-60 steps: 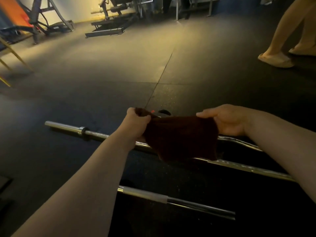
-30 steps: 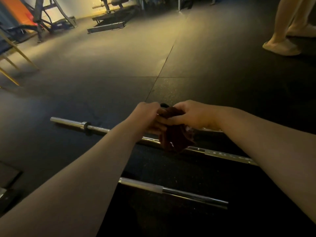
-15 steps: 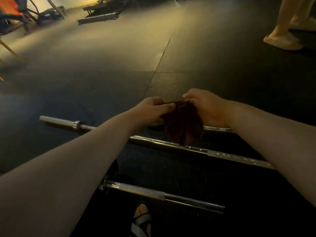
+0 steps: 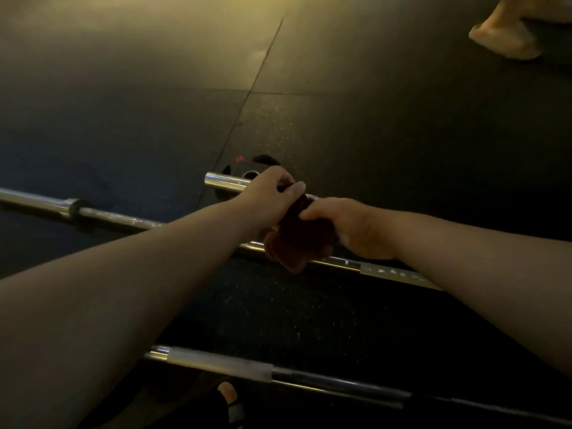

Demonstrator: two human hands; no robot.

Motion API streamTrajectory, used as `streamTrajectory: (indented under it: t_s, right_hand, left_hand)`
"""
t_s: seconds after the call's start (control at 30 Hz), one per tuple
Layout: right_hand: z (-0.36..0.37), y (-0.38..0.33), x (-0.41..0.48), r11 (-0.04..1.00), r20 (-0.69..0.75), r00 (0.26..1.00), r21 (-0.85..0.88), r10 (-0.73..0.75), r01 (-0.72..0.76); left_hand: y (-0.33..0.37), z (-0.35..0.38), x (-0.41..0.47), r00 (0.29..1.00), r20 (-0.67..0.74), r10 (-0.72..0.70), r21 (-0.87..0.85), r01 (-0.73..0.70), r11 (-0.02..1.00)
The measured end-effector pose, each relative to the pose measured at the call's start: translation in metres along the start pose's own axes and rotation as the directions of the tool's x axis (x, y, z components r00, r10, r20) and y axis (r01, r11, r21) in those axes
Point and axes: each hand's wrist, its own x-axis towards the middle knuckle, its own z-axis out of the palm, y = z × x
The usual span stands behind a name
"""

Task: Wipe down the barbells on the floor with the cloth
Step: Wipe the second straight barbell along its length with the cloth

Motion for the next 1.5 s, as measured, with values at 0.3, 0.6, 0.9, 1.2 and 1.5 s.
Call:
streamTrajectory:
  t_s: [0.3, 0.6, 0.9, 1.2, 1.5]
  right_hand:
    - [-0.013, 0.108, 0.047, 0.936, -0.374, 0.858, 0.149, 0.352, -0.319]
    - [-0.004, 0.165, 0.1, 0.743, -0.465, 0.867, -0.642, -0.18, -0.19]
    - [0.004, 0.197, 0.131, 0.351, -0.257, 0.949, -0.919, -0.181, -0.182]
    - [-0.035, 0.23, 0.087, 0.588, -0.488, 0.786, -0.783, -0.379, -0.203]
    - [-0.041, 0.248, 0.095, 0.361, -0.403, 0.815, -0.896, -0.416, -0.259]
  left_hand:
    - [-0.101, 0.074, 0.031, 0.849, 0.41, -0.332, -0.332, 0.478, 0.813]
    - [-0.154, 0.14, 0.033, 0.993, -0.1, -0.055, 0.293, 0.082, 0.953]
    - [-0.175, 0.178, 0.052, 0.988, 0.016, 0.151, 0.331, -0.148, 0.932]
    - [-0.173, 0.213, 0.064, 0.938, 0.213, 0.273, 0.654, -0.344, 0.673]
    - [-0.2, 0.176, 0.075, 0.961, -0.136, 0.242, 0.604, -0.113, 0.789]
